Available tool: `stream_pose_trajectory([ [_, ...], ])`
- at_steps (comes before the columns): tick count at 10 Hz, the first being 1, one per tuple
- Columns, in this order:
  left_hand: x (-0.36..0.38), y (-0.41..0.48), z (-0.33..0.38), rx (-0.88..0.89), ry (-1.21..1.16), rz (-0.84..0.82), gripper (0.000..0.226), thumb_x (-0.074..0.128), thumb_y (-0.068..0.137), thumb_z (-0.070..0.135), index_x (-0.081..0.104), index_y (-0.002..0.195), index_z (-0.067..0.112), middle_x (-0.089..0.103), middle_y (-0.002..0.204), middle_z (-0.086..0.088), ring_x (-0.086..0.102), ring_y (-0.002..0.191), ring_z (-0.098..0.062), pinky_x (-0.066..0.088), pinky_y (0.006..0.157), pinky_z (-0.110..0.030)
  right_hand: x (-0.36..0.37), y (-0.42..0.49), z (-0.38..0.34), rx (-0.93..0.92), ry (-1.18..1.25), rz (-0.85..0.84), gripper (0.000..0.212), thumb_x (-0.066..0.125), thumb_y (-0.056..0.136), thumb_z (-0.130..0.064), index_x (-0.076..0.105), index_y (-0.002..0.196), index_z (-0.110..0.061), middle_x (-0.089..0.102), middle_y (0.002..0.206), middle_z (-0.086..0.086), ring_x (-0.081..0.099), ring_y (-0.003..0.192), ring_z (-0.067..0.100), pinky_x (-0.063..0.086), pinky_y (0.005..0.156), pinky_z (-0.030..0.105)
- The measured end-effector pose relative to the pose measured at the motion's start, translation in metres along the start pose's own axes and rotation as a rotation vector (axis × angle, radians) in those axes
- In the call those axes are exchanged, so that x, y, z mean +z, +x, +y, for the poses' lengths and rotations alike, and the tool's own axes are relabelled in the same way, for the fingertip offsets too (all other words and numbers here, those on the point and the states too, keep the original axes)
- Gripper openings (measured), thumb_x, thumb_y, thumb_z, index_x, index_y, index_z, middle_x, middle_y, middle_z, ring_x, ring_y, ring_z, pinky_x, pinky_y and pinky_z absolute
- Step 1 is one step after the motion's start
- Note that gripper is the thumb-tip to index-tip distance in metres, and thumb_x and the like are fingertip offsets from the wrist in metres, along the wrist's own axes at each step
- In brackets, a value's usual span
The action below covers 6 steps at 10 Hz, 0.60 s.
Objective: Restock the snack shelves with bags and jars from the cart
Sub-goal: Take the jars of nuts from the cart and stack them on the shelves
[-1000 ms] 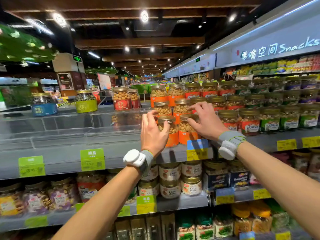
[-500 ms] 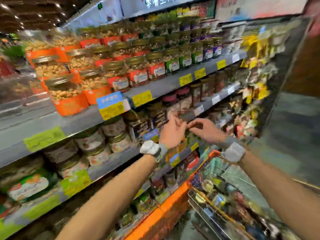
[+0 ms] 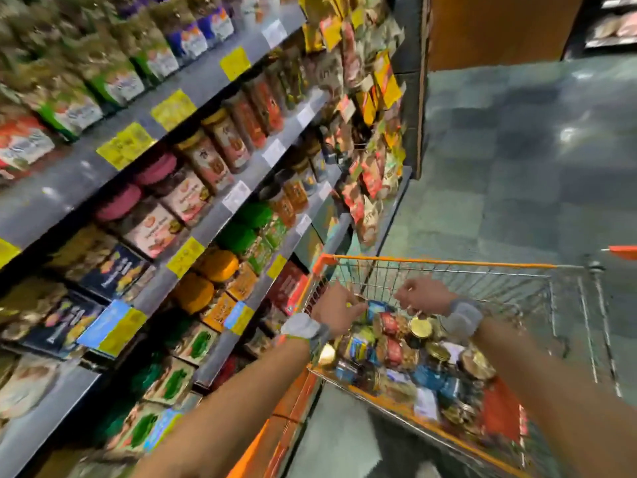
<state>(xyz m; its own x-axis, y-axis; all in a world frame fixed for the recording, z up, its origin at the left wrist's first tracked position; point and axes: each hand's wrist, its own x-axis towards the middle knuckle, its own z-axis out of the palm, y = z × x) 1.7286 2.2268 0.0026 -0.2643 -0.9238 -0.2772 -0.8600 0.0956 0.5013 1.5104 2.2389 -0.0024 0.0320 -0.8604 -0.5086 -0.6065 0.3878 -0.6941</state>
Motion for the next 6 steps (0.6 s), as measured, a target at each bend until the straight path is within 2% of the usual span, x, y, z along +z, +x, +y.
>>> stream_pose_trajectory([
  [1, 0.02, 0.027, 0.008, -0.141, 0.087, -0.168, 0.025, 0.053, 0.099, 0.007, 0.065, 0.12, -0.001, 0.058, 0.128, -0.02, 0.058, 0.118, -0.033, 0.043, 0.095, -0.036, -0.005, 0.016, 0.038, 0.086, 0.028, -0.026, 0.034, 0.057, 0.1, -0.031, 0.072, 0.092, -0.001, 0.074, 0.09, 0.017, 0.066, 0.068, 0.019, 0.057, 0.061, 0.029],
  [2, 0.042, 0.044, -0.009, -0.145, 0.192, -0.245, 0.041, 0.051, 0.097, 0.005, 0.051, 0.138, 0.005, 0.051, 0.139, -0.019, 0.055, 0.119, -0.032, 0.046, 0.1, -0.04, 0.004, 0.026, 0.054, 0.182, -0.009, 0.013, 0.034, 0.054, 0.097, -0.03, 0.072, 0.091, -0.002, 0.074, 0.098, 0.017, 0.068, 0.084, 0.026, 0.054, 0.079, 0.035],
  [3, 0.075, 0.084, -0.029, -0.189, 0.317, -0.273, 0.051, 0.058, 0.092, 0.022, 0.047, 0.141, 0.013, 0.051, 0.14, -0.018, 0.054, 0.124, -0.04, 0.047, 0.103, -0.05, 0.028, 0.051, 0.08, 0.268, 0.005, 0.022, 0.023, 0.05, 0.1, -0.029, 0.062, 0.085, -0.019, 0.069, 0.111, 0.015, 0.057, 0.091, 0.025, 0.046, 0.086, 0.033],
  [4, 0.079, 0.114, -0.018, -0.118, 0.344, -0.53, 0.032, 0.053, 0.1, 0.013, 0.043, 0.131, 0.008, 0.055, 0.121, -0.016, 0.052, 0.121, -0.034, 0.044, 0.103, -0.047, 0.064, 0.071, 0.106, 0.46, 0.192, -0.048, 0.031, 0.048, 0.1, -0.016, 0.046, 0.07, -0.024, 0.059, 0.089, 0.014, 0.054, 0.078, 0.024, 0.05, 0.078, 0.036],
  [5, 0.116, 0.164, -0.035, -0.072, 0.393, -0.565, 0.039, 0.046, 0.104, 0.014, 0.045, 0.142, 0.004, 0.049, 0.143, -0.019, 0.047, 0.132, -0.036, 0.038, 0.106, -0.043, 0.085, 0.1, 0.111, 0.535, 0.206, 0.001, 0.036, 0.052, 0.1, -0.011, 0.04, 0.071, -0.028, 0.049, 0.078, 0.002, 0.049, 0.066, 0.014, 0.044, 0.065, 0.022],
  [6, 0.149, 0.205, -0.046, 0.02, 0.399, -0.571, 0.047, 0.048, 0.104, 0.024, 0.04, 0.146, 0.002, 0.046, 0.146, -0.021, 0.045, 0.135, -0.037, 0.036, 0.108, -0.041, 0.134, 0.14, 0.162, 0.776, 0.575, 0.115, 0.025, 0.063, 0.093, -0.029, 0.051, 0.073, -0.02, 0.059, 0.081, 0.008, 0.058, 0.05, 0.003, 0.051, 0.053, 0.016],
])
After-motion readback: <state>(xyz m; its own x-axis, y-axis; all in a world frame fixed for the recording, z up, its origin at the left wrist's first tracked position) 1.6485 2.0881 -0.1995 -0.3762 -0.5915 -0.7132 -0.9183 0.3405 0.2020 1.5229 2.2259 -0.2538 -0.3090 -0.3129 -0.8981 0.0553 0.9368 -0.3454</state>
